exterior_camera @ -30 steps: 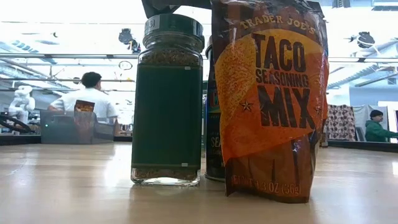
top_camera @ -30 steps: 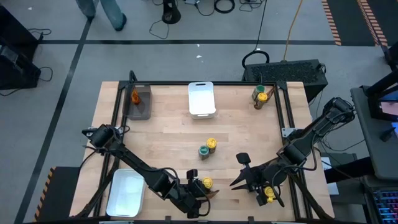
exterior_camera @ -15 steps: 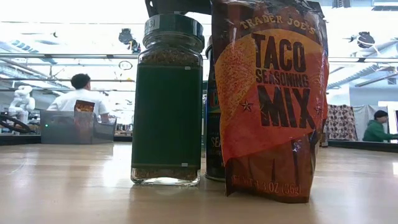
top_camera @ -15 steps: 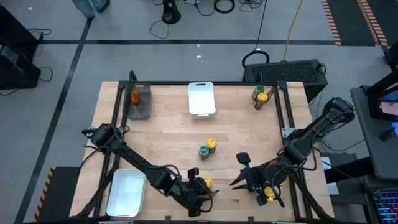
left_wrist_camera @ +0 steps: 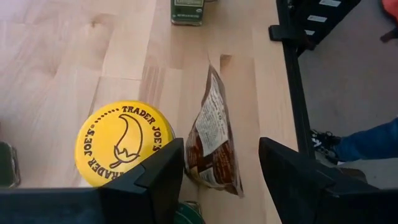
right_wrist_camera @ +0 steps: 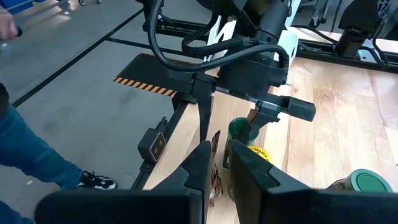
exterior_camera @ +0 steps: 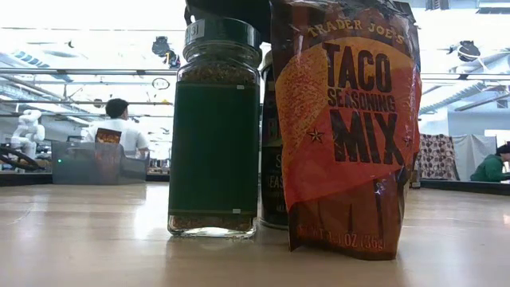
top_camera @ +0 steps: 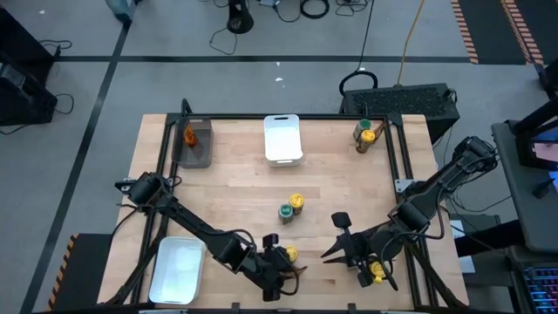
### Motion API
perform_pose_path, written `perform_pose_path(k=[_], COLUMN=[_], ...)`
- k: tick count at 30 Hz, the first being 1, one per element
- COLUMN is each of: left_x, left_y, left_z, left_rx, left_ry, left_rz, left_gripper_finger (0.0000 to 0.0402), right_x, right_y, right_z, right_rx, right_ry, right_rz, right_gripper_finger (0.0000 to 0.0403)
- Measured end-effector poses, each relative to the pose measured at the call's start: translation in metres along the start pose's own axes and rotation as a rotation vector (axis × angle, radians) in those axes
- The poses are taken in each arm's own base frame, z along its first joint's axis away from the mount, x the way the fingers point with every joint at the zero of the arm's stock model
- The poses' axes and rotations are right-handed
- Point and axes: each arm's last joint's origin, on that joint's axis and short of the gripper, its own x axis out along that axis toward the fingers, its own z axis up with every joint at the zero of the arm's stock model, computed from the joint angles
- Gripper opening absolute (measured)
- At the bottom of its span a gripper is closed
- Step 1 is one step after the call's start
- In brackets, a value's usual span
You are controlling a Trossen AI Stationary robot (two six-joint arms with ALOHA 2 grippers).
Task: Sort spices by type
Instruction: Put the bottom left orange seasoning pack into the black bin
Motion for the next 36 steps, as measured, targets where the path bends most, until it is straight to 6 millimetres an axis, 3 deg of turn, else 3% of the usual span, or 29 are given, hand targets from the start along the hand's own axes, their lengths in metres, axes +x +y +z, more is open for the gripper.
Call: perform_pose_path(k=[5,17,29,36], left_x=[0.0001,0.0001,0.0001,0.0009], left_y=[0.0006,-0.0001,-0.0002,0.0002], left_z=[-0.0003,-0.0007,-0.0004,0.0054], left_rx=[0.001,0.0,-0.008,-0.019], left_ry=[0.005,0.018,0.016,-0.019], left_rz=[0.003,-0.02,-0.022,-0.052], left_gripper_finger=[0.0203,0.0127,0.0009,0.0004], right_x=[0.0,0.0,0.0,0.0], right_y=[0.0,0.0,-0.0001,0.0], right_z=[0.0,0.0,0.0,0.0], right_rx=[0.0,0.0,0.0,0.0], right_ry=[0.0,0.0,0.0,0.0], right_rz=[0.0,0.0,0.0,0.0], right_gripper_finger=[0.0041,0.0041,0.0041,0.0041])
